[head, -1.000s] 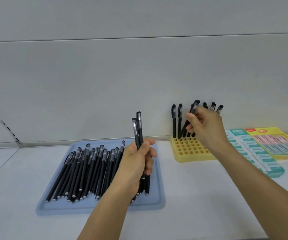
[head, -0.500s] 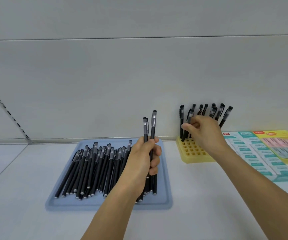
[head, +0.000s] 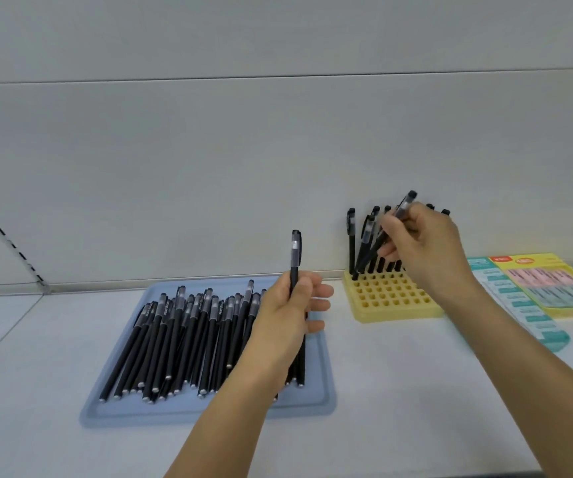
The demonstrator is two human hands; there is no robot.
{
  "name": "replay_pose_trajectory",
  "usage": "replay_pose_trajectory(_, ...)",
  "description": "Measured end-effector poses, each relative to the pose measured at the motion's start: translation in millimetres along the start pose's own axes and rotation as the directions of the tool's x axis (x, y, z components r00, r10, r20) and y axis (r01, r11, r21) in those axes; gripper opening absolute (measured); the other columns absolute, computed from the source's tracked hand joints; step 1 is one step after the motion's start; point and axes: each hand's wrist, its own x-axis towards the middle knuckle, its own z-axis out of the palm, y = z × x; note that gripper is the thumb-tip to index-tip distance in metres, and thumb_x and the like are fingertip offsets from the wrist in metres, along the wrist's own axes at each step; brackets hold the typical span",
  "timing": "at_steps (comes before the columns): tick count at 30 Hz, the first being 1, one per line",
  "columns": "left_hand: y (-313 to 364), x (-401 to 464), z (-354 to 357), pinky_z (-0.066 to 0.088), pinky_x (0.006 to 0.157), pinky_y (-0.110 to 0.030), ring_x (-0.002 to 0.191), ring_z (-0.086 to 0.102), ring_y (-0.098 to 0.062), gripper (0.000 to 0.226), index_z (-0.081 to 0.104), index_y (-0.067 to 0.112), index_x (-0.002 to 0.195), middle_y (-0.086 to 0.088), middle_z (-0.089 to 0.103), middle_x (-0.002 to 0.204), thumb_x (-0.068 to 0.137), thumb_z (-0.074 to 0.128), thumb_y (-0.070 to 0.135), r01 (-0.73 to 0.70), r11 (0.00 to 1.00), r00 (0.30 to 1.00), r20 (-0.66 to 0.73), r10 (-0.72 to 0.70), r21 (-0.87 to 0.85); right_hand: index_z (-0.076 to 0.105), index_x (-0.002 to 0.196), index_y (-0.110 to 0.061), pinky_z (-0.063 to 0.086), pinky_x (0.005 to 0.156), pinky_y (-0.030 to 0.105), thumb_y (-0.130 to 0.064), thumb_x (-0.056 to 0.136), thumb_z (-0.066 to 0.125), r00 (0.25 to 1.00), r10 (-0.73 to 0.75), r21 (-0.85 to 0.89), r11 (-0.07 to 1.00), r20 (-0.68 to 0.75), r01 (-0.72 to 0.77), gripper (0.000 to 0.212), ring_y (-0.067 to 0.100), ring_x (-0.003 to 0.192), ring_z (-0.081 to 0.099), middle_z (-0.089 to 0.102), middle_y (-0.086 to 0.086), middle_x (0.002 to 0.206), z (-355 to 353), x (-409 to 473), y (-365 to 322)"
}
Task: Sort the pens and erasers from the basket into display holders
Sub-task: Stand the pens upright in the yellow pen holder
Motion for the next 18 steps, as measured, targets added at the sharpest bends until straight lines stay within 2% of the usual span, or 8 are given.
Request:
replay_pose_trajectory(2, 1.6, -2.1, -1.1, 0.057, 0.078, -0.034, 0.081, 0.069, -0.014, 0.026, 0.062, 0.016, 0.107, -0.003, 0.073, 0.098, 0.105, 0.038, 0.027, 0.005, 0.999, 1.0, 0.008, -0.004, -0.046, 0.053, 0.08, -0.027, 0.058, 0.07, 0.041, -0.027, 0.098, 0.052, 1.0, -0.019, -0.145, 0.989, 0.021, 0.022, 0.018, 0.006, 0.061, 0.068, 0.067, -0.004, 0.07, 0.5, 2.2, 11.3)
replay_pose_trajectory(5, 1.7, -4.0, -0.7, 0.057, 0.074, -0.034, 0.077, 0.068, -0.016, 0.026, 0.061, 0.014, 0.107, -0.006, 0.073, 0.097, 0.105, 0.038, 0.026, -0.003, 0.998, 1.0, 0.031, 0.005, -0.068, 0.048, 0.076, -0.026, 0.057, 0.072, 0.043, -0.026, 0.099, 0.05, 0.999, 0.002, -0.222, 0.975, 0.045, 0.008, 0.023, 0.005, 0.061, 0.067, 0.067, -0.003, 0.068, 6.1, 3.2, 22.9)
replay_pose_trajectory(8, 1.1, -3.7, -2.6, 0.057, 0.074, -0.035, 0.077, 0.068, -0.017, 0.026, 0.061, 0.014, 0.109, -0.007, 0.073, 0.097, 0.105, 0.038, 0.026, 0.002, 0.995, 0.999, 0.038, 0.002, -0.095, 0.049, 0.077, -0.028, 0.058, 0.071, 0.041, -0.028, 0.099, 0.051, 0.998, 0.025, -0.217, 0.976, 0.056, -0.012, 0.022, 0.001, 0.06, 0.066, 0.067, -0.004, 0.07, 11.0, 6.4, 30.8)
replay_pose_trajectory(13, 0.5, -3.5, -4.5, 0.057, 0.072, -0.031, 0.076, 0.068, -0.015, 0.026, 0.061, 0.014, 0.11, -0.007, 0.073, 0.097, 0.105, 0.038, 0.026, 0.001, 0.995, 0.999, 0.039, 0.003, -0.098, 0.055, 0.079, -0.021, 0.059, 0.068, 0.041, -0.029, 0.097, 0.054, 0.987, 0.071, -0.258, 0.966, 0.145, -0.031, 0.019, 0.003, 0.06, 0.068, 0.069, -0.001, 0.074, 21.9, 8.4, 38.9)
replay_pose_trajectory(16, -0.7, -3.3, -3.2, 0.057, 0.071, -0.03, 0.076, 0.068, -0.015, 0.026, 0.061, 0.015, 0.109, -0.005, 0.073, 0.096, 0.105, 0.038, 0.026, -0.006, 0.997, 0.999, 0.049, 0.01, -0.079, 0.059, 0.081, -0.019, 0.059, 0.071, 0.042, -0.028, 0.096, 0.058, 0.981, 0.113, -0.212, 0.974, 0.159, -0.078, 0.017, 0.006, 0.062, 0.068, 0.068, -0.002, 0.075, 22.2, 11.5, 38.6)
replay_pose_trajectory(18, -1.1, -3.5, -3.1, 0.058, 0.072, -0.03, 0.078, 0.069, -0.016, 0.026, 0.061, 0.016, 0.109, -0.004, 0.074, 0.096, 0.105, 0.038, 0.027, -0.013, 0.998, 0.998, 0.054, 0.016, -0.065, 0.057, 0.092, -0.02, 0.056, 0.068, 0.037, -0.033, 0.092, 0.063, 0.985, 0.131, -0.211, 0.972, 0.109, -0.106, 0.014, 0.008, 0.068, 0.064, 0.064, -0.005, 0.079, 18.6, 6.2, 36.7)
